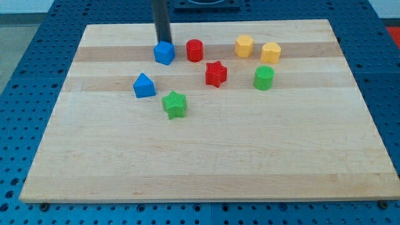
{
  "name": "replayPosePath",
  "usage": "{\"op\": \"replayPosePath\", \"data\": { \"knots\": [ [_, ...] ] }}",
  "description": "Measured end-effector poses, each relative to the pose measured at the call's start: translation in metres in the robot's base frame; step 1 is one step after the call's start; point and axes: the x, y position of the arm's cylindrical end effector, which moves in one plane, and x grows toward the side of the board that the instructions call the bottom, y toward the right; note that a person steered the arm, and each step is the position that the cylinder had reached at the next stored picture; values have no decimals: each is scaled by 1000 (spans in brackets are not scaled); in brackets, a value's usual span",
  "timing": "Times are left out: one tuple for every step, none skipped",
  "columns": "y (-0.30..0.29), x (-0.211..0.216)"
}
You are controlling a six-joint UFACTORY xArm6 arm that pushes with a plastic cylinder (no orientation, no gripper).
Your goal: Point your arm at the red circle
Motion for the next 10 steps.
{"op": "replayPosePath", "data": {
  "knots": [
    [-5, 20],
    [-5, 20],
    [-5, 20],
    [-22, 20],
    [-45, 20],
    [-47, 20],
    [-22, -1],
    [20, -32],
    [73, -38],
    [73, -38]
  ]
}}
